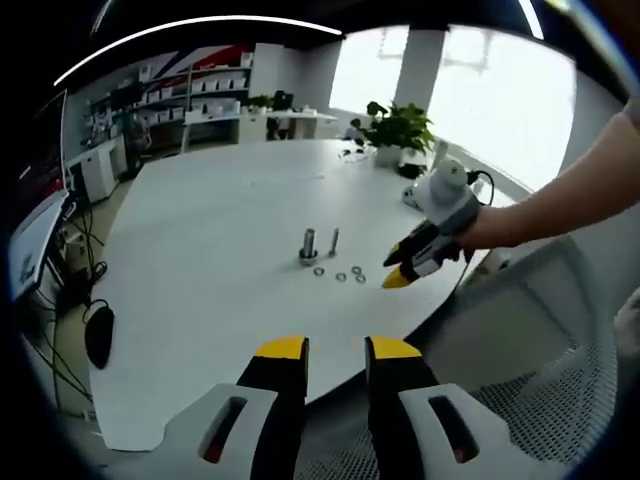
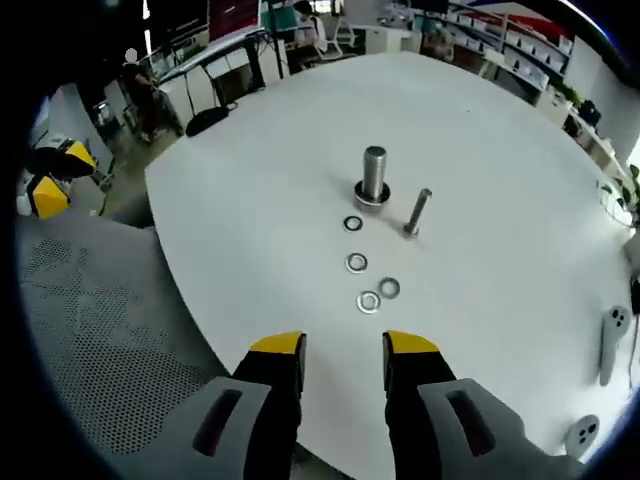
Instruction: Place the washer onto the threaded stud by aligning its center hole with the stud, sliding it down to the base, and recovering from edge contact or off-axis alignment until the washer reaches the visible bottom stop.
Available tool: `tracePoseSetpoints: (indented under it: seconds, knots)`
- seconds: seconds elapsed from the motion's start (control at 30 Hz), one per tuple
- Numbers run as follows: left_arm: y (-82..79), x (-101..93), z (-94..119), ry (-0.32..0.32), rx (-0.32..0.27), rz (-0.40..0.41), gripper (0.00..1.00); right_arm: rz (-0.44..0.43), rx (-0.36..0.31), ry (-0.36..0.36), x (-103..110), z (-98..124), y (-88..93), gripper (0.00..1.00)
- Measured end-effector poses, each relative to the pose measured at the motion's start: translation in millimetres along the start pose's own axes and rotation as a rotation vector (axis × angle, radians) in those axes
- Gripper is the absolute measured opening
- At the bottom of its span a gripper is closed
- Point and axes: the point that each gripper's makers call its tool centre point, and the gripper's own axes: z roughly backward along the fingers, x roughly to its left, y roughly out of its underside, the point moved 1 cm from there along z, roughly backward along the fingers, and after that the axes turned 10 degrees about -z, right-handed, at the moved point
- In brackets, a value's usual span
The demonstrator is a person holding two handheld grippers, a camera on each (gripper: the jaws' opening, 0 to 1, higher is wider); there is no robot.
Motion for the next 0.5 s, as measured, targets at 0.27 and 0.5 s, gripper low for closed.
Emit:
tracePoseSetpoints:
  seconds: [0.27, 0.5]
  knots:
    - [3.0, -0.2, -1.3, 0.001, 0.025, -0.006, 0.2, 0.024, 0.037, -0.016, -6.7, -25.5, -5.5, 0.32]
    - [6.1, 2.1, -1.5, -0.011, 0.037, 0.007, 0.2, 0.048, 0.066, -0.015, -8.5, -32.7, -10.3, 0.33]
